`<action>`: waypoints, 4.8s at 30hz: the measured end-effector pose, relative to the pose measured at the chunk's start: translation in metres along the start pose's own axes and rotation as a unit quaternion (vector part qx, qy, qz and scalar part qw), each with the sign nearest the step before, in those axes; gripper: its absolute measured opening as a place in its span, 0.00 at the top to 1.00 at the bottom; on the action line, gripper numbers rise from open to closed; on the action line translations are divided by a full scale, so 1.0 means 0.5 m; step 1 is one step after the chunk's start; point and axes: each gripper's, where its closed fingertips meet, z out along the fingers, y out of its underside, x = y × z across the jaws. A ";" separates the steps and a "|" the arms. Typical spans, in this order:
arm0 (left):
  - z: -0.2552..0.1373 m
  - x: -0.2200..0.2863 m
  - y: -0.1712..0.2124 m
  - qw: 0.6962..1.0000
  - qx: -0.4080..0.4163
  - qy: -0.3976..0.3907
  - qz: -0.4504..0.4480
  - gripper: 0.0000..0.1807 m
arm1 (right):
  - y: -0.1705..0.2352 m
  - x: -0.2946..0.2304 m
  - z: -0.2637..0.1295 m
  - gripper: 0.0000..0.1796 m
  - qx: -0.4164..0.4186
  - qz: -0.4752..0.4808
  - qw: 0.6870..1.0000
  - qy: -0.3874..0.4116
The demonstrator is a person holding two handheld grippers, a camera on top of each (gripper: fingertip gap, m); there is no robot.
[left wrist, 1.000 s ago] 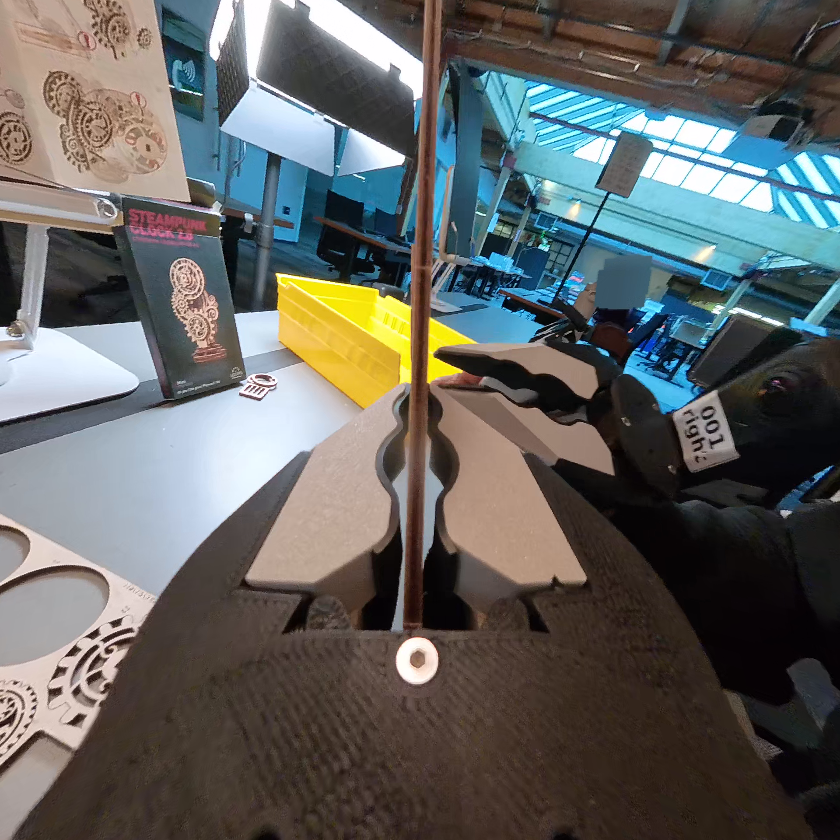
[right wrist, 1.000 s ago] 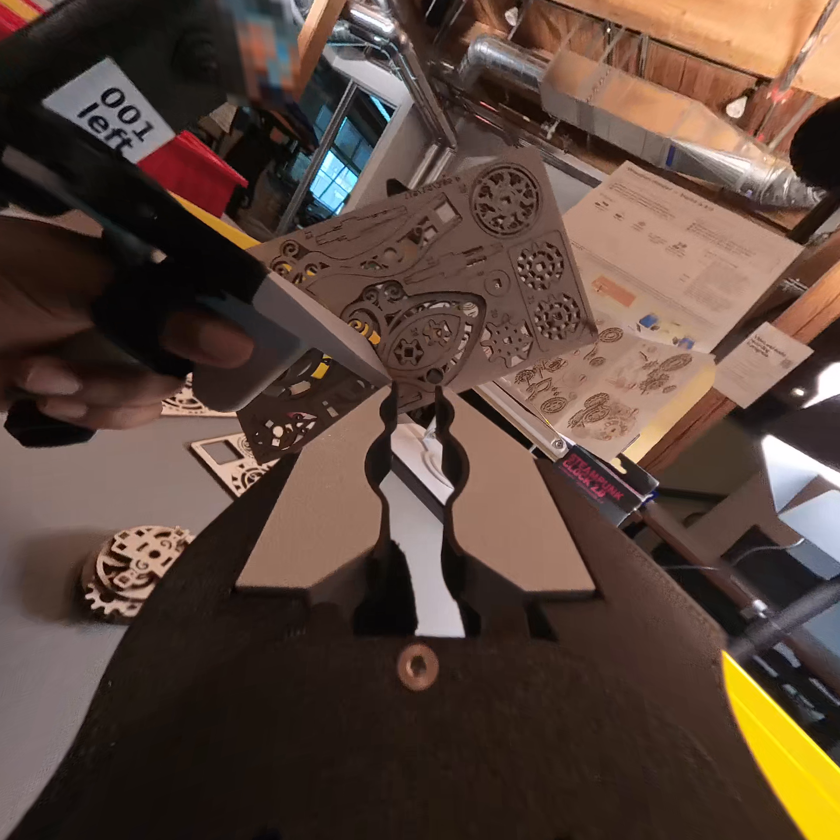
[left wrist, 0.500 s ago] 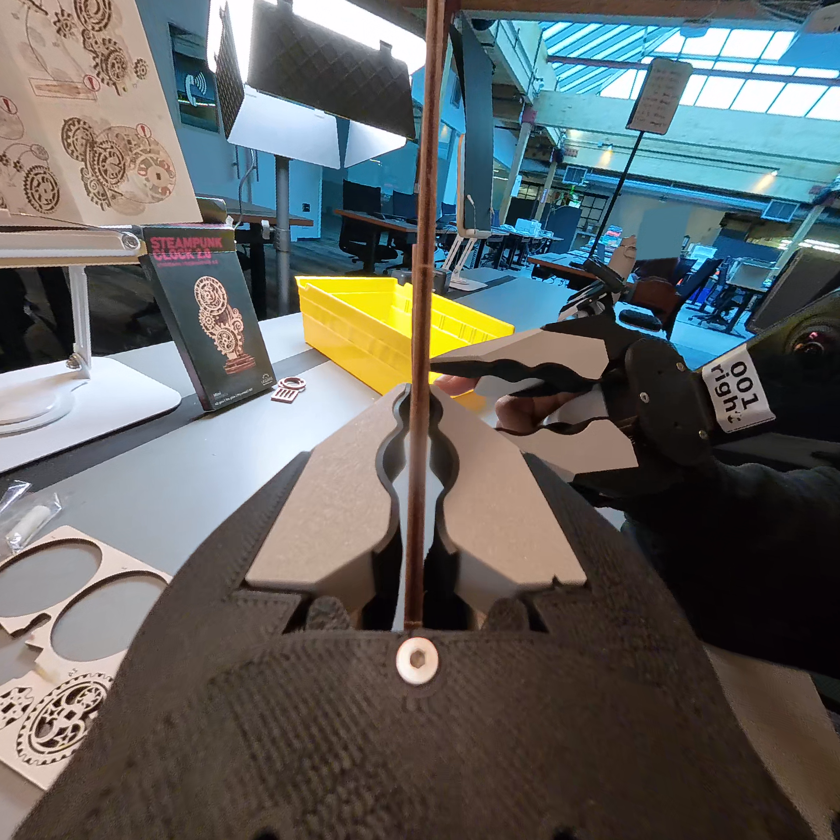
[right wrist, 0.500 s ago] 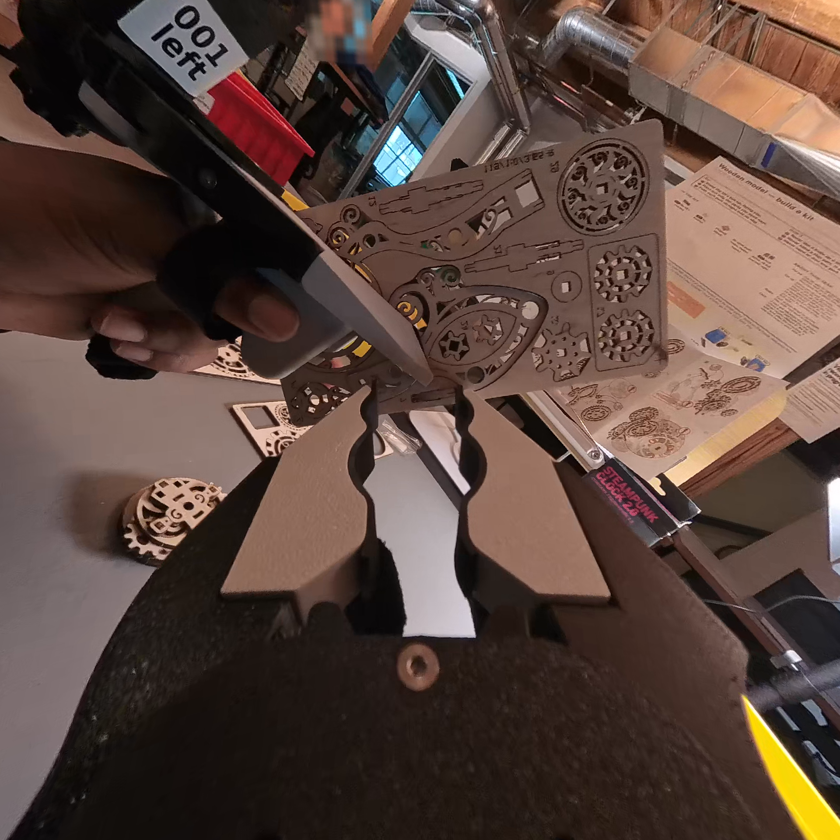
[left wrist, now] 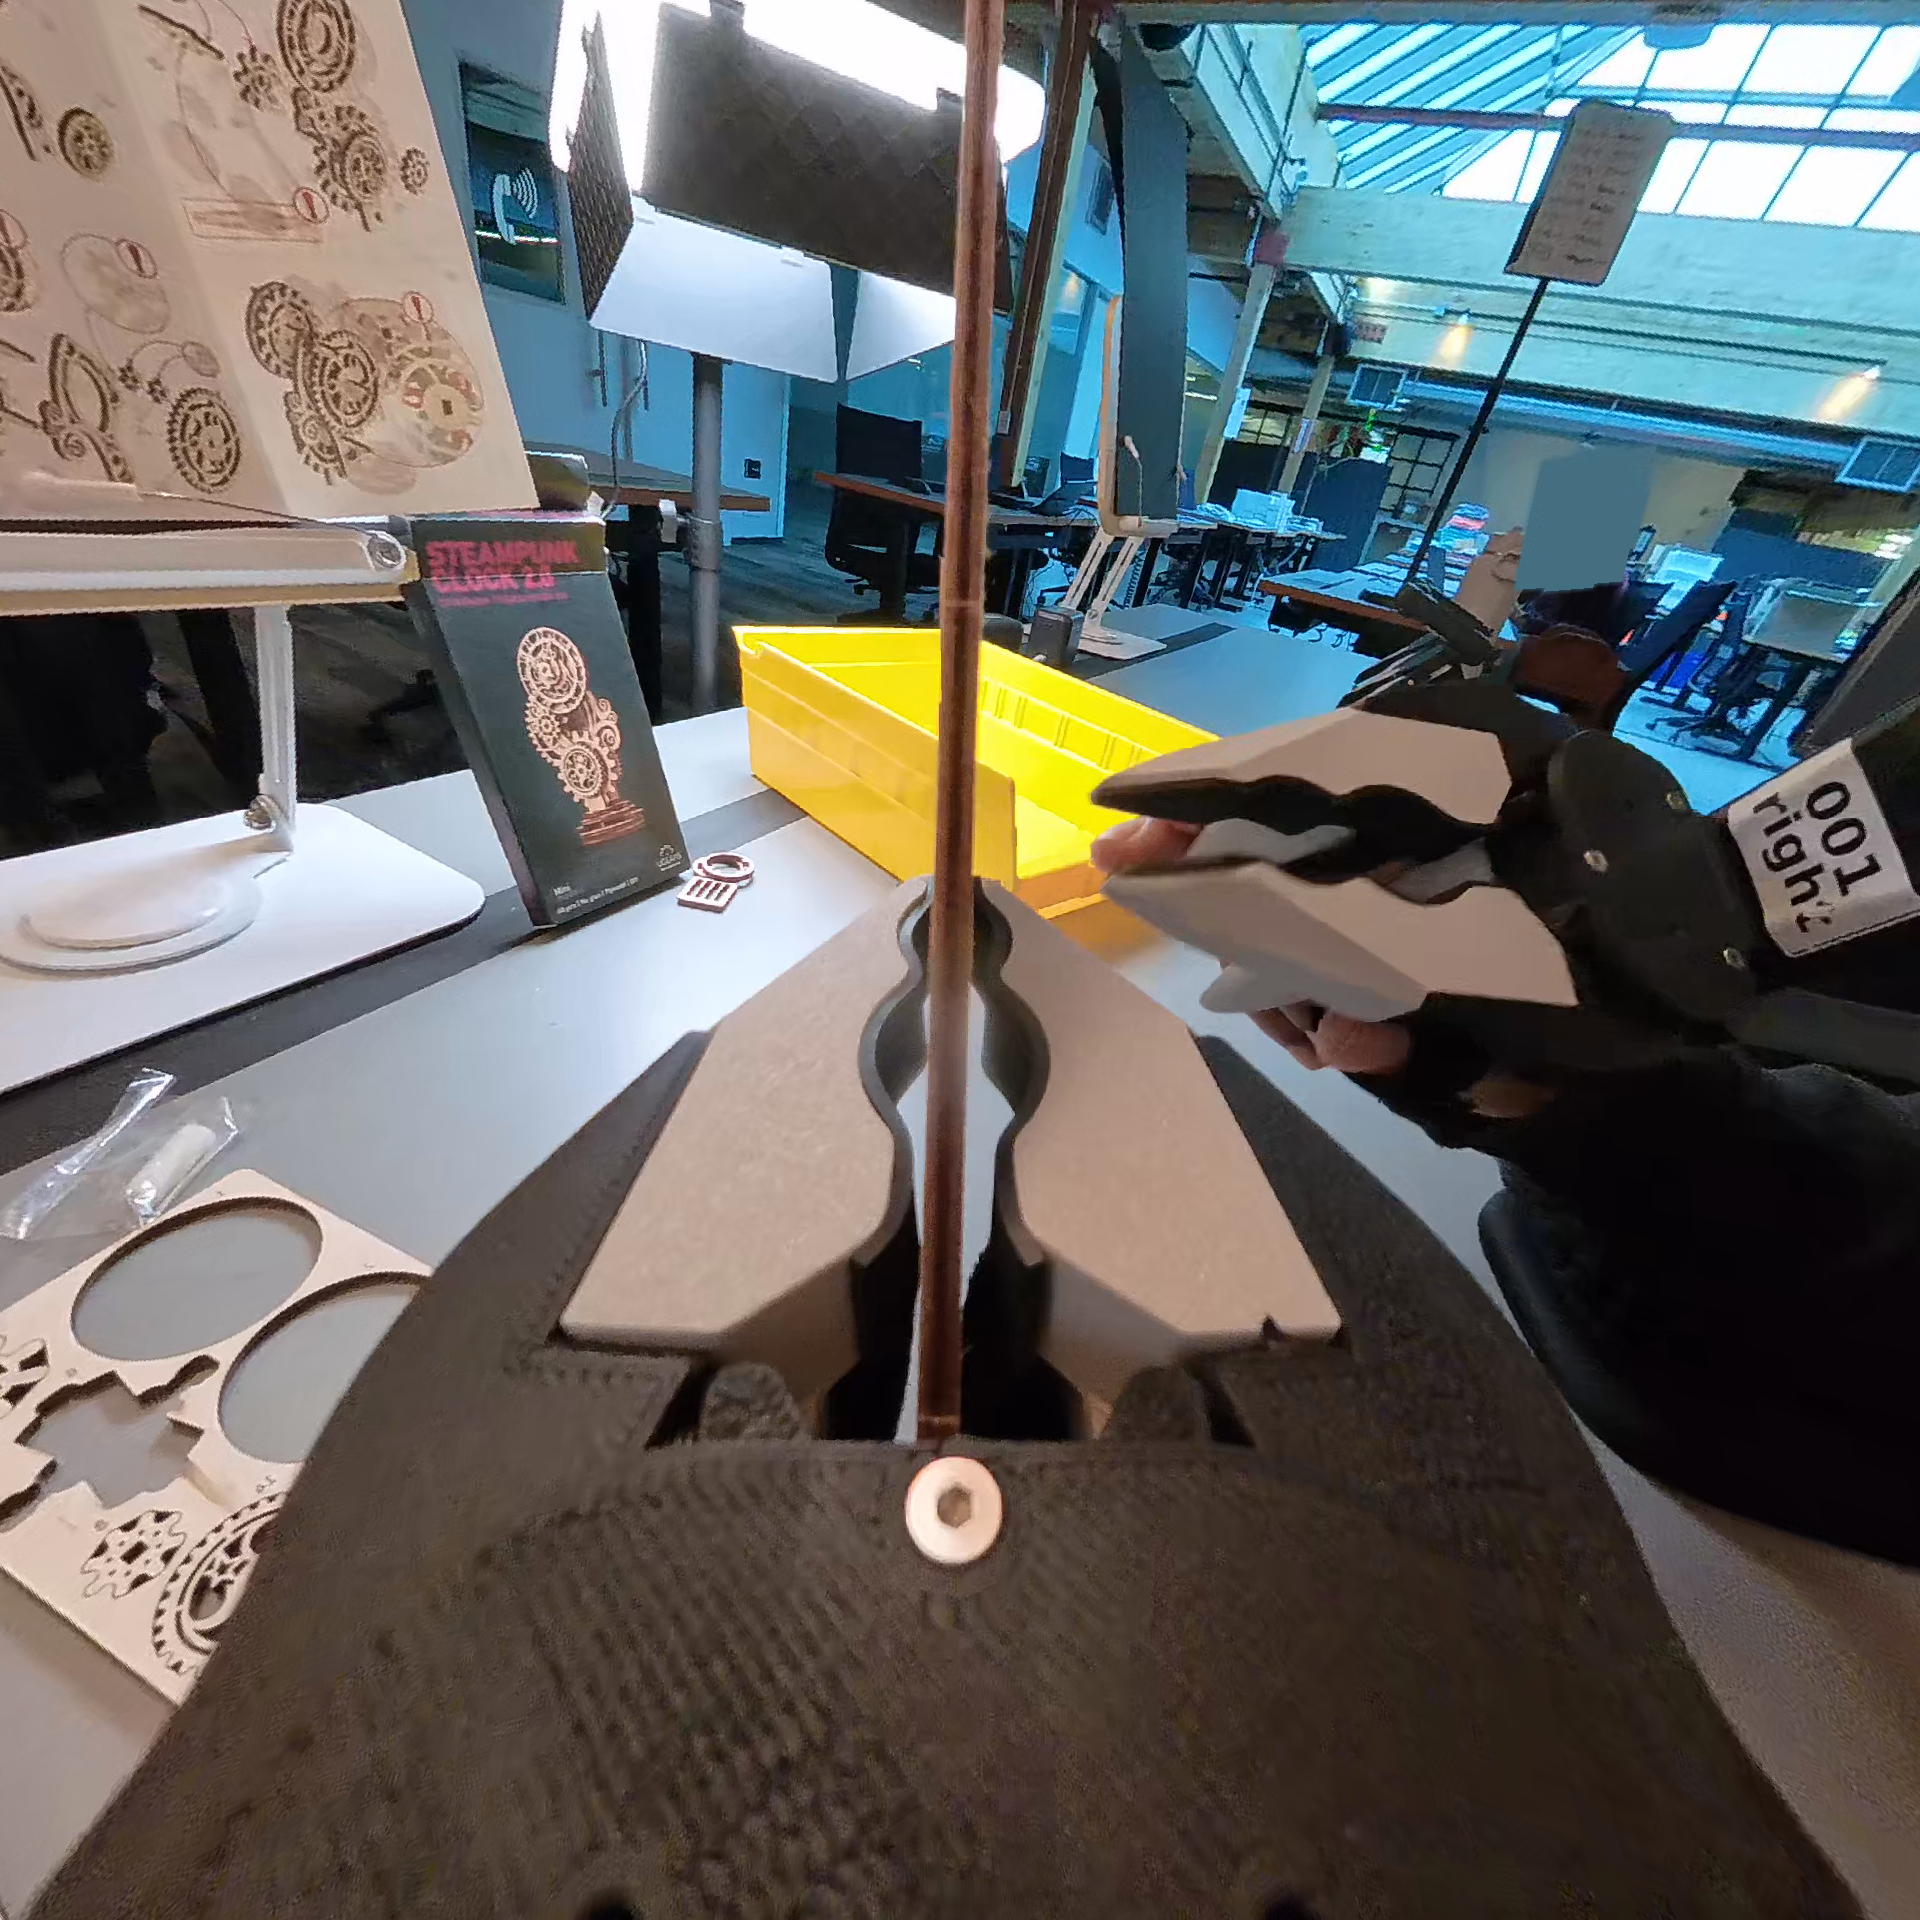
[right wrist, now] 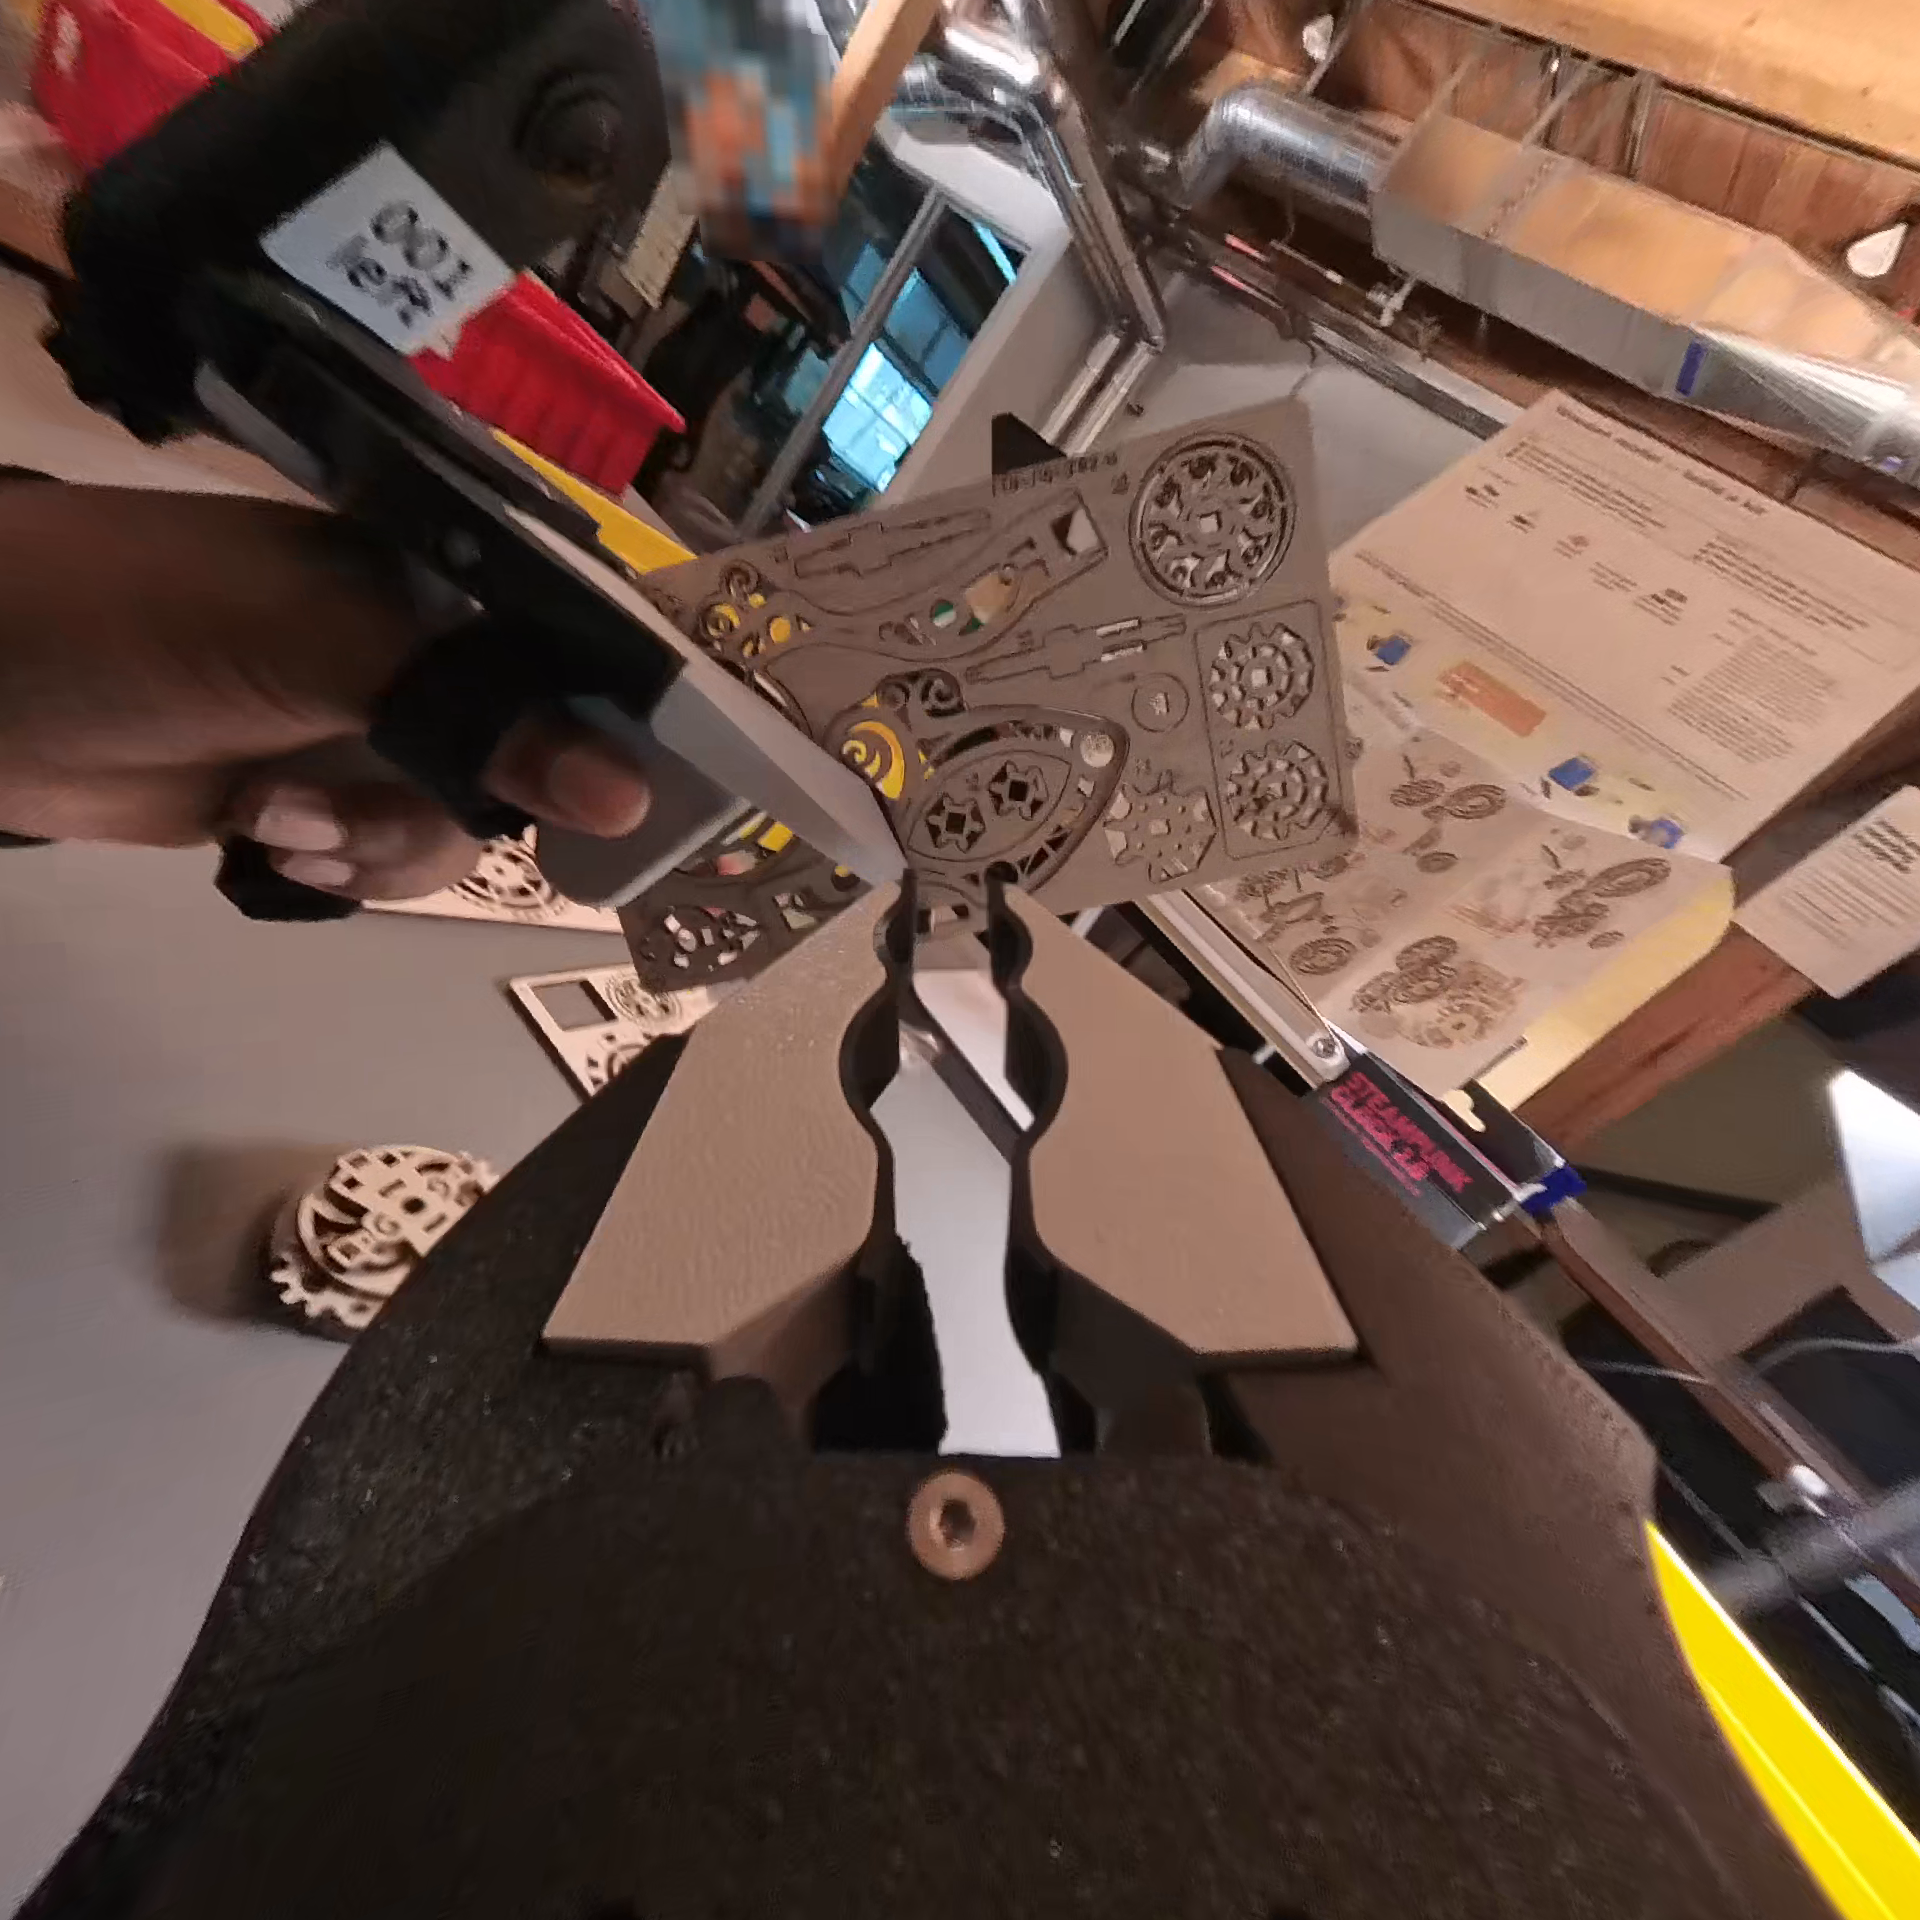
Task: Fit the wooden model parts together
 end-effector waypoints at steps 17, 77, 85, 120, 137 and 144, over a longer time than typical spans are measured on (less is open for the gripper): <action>0.010 0.009 0.024 0.998 -0.037 -0.017 0.037 0.99 | 0.056 -0.020 0.024 0.99 -0.082 -0.084 0.993 0.017; -0.026 -0.147 0.125 0.955 -0.044 0.080 -0.281 0.99 | 0.416 -0.058 0.036 0.92 -0.522 0.280 0.720 -0.362; -0.030 -0.157 0.121 0.956 -0.037 0.074 -0.281 0.99 | 0.288 0.042 0.089 0.82 -0.347 0.312 0.850 -0.242; -0.128 -0.067 0.114 0.937 0.019 0.107 -0.333 0.99 | 0.126 -0.071 0.019 0.90 -0.021 0.336 0.933 -0.127; -0.130 -0.080 0.124 0.920 0.030 0.107 -0.377 0.99 | 0.151 -0.078 0.032 0.90 -0.035 0.365 0.920 -0.141; -0.124 -0.053 0.125 0.932 0.012 0.124 -0.341 0.99 | 0.117 -0.107 0.034 0.88 -0.022 0.375 0.911 -0.171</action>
